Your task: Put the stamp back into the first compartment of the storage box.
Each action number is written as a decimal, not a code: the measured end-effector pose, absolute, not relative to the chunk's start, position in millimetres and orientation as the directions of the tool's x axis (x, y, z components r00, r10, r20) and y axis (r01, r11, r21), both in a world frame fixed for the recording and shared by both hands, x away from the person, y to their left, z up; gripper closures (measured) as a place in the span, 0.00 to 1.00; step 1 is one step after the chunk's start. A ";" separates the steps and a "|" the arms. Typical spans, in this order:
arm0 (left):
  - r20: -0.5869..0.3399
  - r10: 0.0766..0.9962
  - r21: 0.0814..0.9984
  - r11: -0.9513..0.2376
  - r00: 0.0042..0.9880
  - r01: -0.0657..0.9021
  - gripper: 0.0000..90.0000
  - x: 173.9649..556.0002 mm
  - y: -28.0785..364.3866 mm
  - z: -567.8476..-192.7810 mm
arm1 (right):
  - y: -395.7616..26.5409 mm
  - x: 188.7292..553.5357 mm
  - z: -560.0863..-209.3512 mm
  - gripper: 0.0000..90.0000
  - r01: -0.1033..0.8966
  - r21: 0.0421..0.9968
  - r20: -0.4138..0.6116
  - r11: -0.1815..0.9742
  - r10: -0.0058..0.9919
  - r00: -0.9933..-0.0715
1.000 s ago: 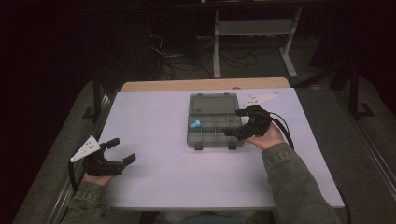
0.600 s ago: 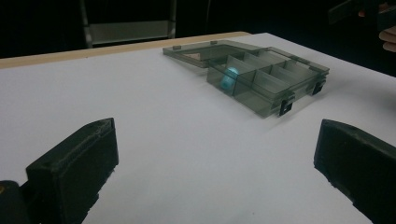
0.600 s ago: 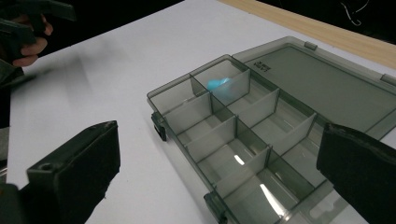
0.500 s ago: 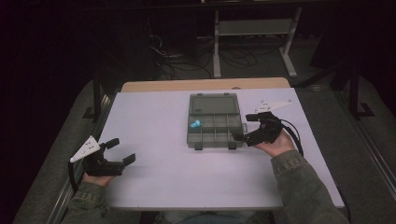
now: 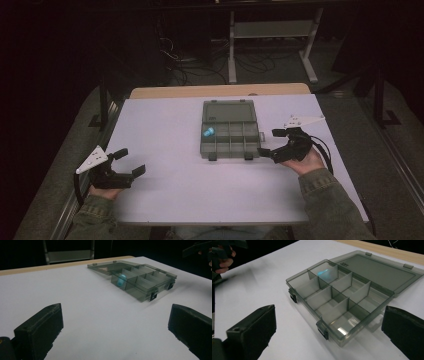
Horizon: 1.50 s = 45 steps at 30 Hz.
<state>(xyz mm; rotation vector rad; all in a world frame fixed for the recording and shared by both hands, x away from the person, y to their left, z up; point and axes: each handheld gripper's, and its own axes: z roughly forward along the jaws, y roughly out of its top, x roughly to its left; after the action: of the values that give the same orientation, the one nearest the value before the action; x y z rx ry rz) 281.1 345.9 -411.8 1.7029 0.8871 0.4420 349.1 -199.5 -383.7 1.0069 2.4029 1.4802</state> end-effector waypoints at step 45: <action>-0.146 0.745 0.938 -0.104 0.651 0.330 0.00 280.3 346.6 -411.1 | -256.9 293.4 -415.1 0.00 0.410 0.897 0.194 0.164 0.689 -0.699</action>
<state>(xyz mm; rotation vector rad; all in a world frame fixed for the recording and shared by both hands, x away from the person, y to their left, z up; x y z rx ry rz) 280.3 346.6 -411.1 1.6981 0.8823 0.4412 293.4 -256.9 -415.1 1.0616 2.1834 1.5489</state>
